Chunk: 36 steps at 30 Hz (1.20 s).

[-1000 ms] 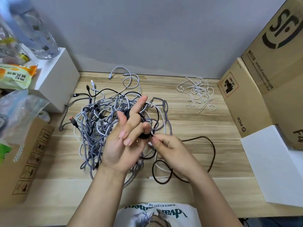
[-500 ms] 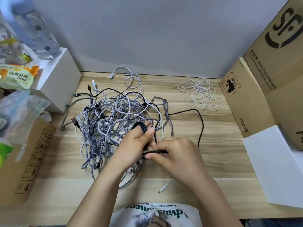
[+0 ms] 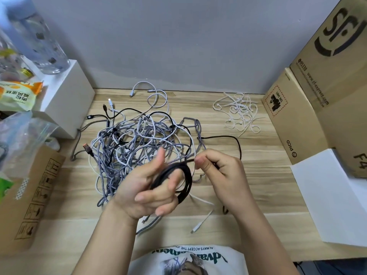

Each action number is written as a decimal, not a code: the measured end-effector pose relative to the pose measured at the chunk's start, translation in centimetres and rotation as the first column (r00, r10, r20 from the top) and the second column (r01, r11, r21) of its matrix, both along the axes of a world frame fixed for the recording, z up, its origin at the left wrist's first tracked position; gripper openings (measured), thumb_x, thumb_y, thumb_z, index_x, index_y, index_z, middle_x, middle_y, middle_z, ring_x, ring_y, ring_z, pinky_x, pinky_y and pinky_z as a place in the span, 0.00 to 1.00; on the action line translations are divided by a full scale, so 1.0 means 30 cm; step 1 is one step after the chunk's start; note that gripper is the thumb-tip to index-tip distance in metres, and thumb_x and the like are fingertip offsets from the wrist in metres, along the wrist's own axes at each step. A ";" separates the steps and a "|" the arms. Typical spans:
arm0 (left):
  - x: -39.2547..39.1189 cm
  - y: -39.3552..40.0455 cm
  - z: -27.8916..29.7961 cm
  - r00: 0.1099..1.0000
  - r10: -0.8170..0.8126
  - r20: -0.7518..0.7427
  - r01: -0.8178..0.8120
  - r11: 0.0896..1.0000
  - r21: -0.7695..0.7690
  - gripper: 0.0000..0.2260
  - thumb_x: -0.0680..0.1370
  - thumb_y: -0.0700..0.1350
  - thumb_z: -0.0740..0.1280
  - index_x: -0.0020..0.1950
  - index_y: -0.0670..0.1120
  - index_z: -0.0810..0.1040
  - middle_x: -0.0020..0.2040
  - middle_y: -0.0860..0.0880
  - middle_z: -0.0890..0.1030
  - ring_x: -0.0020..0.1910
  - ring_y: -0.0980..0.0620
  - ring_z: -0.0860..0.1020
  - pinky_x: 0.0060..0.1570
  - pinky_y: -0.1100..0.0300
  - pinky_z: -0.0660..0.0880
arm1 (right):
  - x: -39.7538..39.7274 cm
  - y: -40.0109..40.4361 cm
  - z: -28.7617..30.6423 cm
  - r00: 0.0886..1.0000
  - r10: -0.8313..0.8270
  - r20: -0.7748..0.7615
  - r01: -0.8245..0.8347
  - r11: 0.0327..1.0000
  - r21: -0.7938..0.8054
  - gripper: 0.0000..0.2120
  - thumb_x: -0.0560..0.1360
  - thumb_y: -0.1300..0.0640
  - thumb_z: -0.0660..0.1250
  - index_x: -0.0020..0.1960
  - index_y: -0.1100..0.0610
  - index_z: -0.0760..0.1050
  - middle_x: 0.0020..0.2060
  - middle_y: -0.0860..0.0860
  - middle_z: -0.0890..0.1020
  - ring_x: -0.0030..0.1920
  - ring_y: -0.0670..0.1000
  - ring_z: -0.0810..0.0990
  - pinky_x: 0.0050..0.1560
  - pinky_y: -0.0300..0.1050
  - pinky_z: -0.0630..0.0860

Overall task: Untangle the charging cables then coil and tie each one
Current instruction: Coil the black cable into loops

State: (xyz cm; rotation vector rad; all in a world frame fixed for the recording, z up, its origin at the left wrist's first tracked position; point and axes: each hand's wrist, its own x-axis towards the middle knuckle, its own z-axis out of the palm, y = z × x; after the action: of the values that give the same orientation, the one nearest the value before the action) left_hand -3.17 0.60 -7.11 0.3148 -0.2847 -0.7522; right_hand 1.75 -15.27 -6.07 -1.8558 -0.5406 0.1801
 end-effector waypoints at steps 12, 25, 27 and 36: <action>0.077 -0.002 0.054 0.643 0.699 -0.313 -0.715 0.694 0.079 0.18 0.81 0.47 0.56 0.63 0.35 0.70 0.28 0.49 0.73 0.23 0.55 0.69 0.46 0.59 0.77 | -0.048 0.027 -0.043 0.965 0.184 -0.188 -0.237 0.918 -0.318 0.11 0.78 0.48 0.59 0.40 0.48 0.75 0.24 0.46 0.73 0.29 0.45 0.71 0.35 0.44 0.69; 0.038 -0.033 -0.050 0.729 0.467 0.501 -0.594 0.068 0.801 0.19 0.77 0.55 0.61 0.62 0.44 0.74 0.24 0.50 0.77 0.26 0.53 0.74 0.32 0.62 0.71 | -0.042 -0.004 0.050 0.995 0.087 0.056 -0.065 0.946 -0.317 0.11 0.69 0.42 0.63 0.47 0.45 0.76 0.32 0.38 0.81 0.36 0.42 0.78 0.41 0.48 0.76; 0.017 -0.040 -0.047 0.806 0.360 0.469 -0.555 0.186 0.811 0.16 0.79 0.57 0.58 0.54 0.47 0.77 0.21 0.50 0.72 0.21 0.54 0.68 0.26 0.62 0.67 | -0.025 -0.013 0.051 0.990 0.040 0.137 0.000 0.960 -0.281 0.13 0.67 0.40 0.64 0.48 0.43 0.76 0.32 0.38 0.79 0.37 0.42 0.78 0.40 0.48 0.76; -0.011 -0.041 0.031 0.930 0.177 0.323 -0.358 0.638 0.682 0.24 0.73 0.67 0.61 0.44 0.47 0.81 0.20 0.57 0.62 0.19 0.58 0.58 0.28 0.68 0.69 | 0.003 -0.030 0.025 0.982 -0.092 0.165 0.097 0.995 -0.024 0.10 0.66 0.45 0.69 0.45 0.45 0.82 0.33 0.42 0.79 0.33 0.44 0.77 0.35 0.39 0.72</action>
State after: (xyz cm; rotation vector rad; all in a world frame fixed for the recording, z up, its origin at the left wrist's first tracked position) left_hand -3.50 -0.63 -6.19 1.2063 -0.1268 -0.4933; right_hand 1.84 -16.18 -5.32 -1.9337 -0.5628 -0.0277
